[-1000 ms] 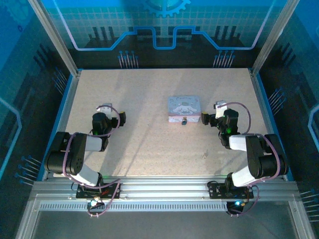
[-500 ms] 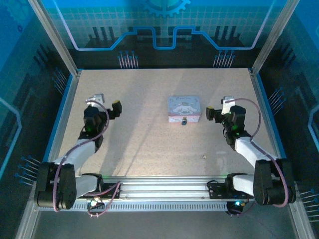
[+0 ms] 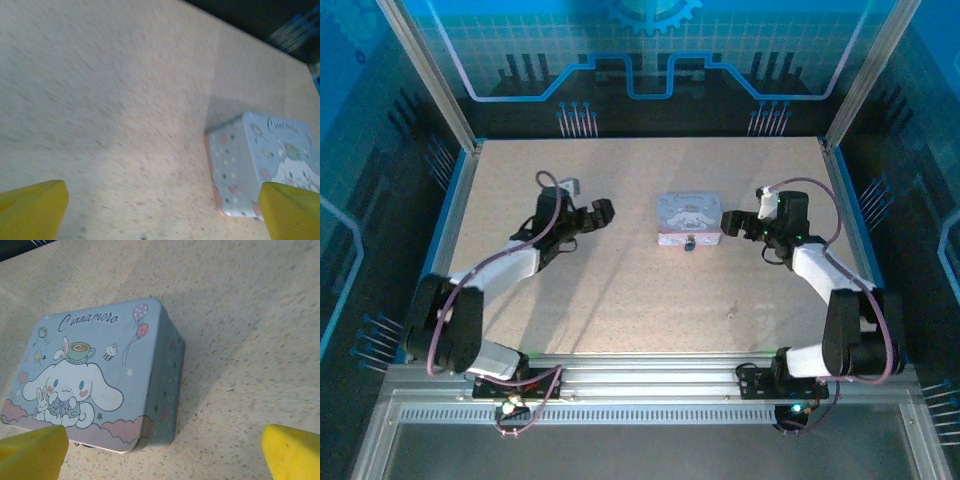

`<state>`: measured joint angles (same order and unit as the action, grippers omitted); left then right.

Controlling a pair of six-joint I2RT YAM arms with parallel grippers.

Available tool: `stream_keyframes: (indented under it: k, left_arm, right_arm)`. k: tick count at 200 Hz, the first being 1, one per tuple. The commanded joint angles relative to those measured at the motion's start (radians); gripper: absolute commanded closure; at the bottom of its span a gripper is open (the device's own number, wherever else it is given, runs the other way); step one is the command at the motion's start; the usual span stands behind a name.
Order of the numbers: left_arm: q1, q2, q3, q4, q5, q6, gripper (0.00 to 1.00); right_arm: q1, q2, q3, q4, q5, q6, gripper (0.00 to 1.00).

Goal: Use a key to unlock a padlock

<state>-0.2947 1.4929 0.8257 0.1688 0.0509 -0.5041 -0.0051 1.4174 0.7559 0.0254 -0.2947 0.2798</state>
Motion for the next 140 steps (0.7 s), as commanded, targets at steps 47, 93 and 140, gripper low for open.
stream_keyframes:
  k: [47,93,140]
  left_arm:
    - [-0.155,0.36,0.283,0.083,0.182,-0.16,0.04]
    - [-0.208,0.507,0.423,0.065,0.19,-0.184,0.04]
    - [-0.22,0.549,0.469,0.058,0.214,-0.188,0.06]
  right_arm:
    - [-0.019,0.231,0.16,0.029,-0.206,0.106,0.0]
    - [0.001,0.346,0.246,0.002,-0.264,0.11,0.0]
    - [0.03,0.378,0.261,-0.009,-0.329,0.11,0.03]
